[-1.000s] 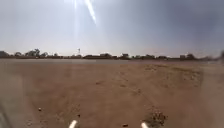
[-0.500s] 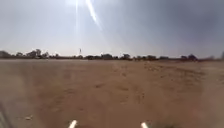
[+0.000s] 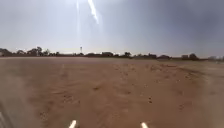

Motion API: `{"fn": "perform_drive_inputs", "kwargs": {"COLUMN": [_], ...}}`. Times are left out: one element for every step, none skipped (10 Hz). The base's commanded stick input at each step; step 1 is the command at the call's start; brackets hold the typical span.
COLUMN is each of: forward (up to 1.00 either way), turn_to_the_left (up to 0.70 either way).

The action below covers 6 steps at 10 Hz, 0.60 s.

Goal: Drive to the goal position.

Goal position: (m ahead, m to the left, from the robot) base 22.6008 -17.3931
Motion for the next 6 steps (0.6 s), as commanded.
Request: {"fn": "perform_drive_inputs", "kwargs": {"forward": [0.50, 0.50, 0.50, 0.50, 0.50, 0.50], "turn_to_the_left": [0.00, 0.00, 0.00, 0.00, 0.00, 0.00]}}
